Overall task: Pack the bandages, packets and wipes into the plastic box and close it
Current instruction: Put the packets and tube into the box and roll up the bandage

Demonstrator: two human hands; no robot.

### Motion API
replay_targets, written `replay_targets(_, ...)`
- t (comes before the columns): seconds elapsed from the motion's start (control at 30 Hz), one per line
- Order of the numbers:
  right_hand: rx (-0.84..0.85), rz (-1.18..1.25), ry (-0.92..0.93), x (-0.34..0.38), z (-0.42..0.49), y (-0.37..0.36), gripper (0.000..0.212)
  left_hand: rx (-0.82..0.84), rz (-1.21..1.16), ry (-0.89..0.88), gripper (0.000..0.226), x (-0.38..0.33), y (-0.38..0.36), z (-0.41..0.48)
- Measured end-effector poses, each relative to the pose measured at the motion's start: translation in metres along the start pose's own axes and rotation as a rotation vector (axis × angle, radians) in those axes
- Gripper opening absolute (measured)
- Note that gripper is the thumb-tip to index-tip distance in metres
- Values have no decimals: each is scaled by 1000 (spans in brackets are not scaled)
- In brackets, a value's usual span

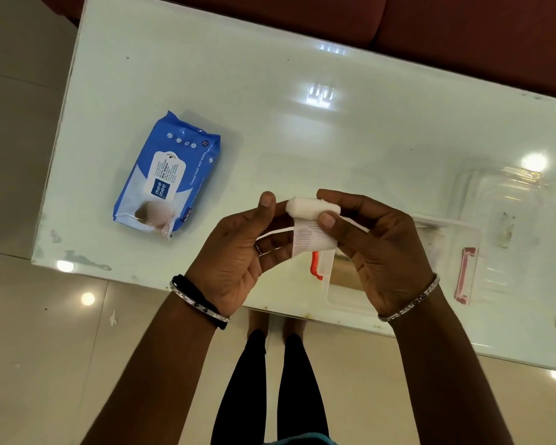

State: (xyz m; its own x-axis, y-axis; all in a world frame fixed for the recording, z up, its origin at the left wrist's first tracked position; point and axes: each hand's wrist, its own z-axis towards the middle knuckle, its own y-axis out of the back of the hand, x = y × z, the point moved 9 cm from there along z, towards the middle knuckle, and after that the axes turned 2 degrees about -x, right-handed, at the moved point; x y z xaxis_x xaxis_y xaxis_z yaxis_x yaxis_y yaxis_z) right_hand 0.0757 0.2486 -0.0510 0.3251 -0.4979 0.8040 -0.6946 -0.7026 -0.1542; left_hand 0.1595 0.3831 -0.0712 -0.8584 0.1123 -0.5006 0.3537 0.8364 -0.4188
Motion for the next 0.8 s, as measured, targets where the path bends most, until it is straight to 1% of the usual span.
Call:
replay_targets(0.17,54,21,5,-2,-2,-5,37,-2,-10,30,30,6,1,1)
replay_targets(0.3,66,22,25,-1,1,-5,38,-21,-35,29,21,10,-2,3)
replay_targets(0.4,73,6,40,2,4,-2,39,-26,-73,45,21,13,-4,5)
replay_targets(0.5,86,-56,65,4,5,-2,39,-51,-105,86,28,19,-3,6)
replay_targets(0.6,97,-82,77,3,6,-3,37,-58,-59,105,41,20,-2,5)
replay_targets(0.7,101,-50,45,-2,5,-3,35,-59,-19,59,47,15,-2,6)
replay_targets(0.8,94,-5,15,-5,4,-2,34,-79,8,23,48,10,-1,7)
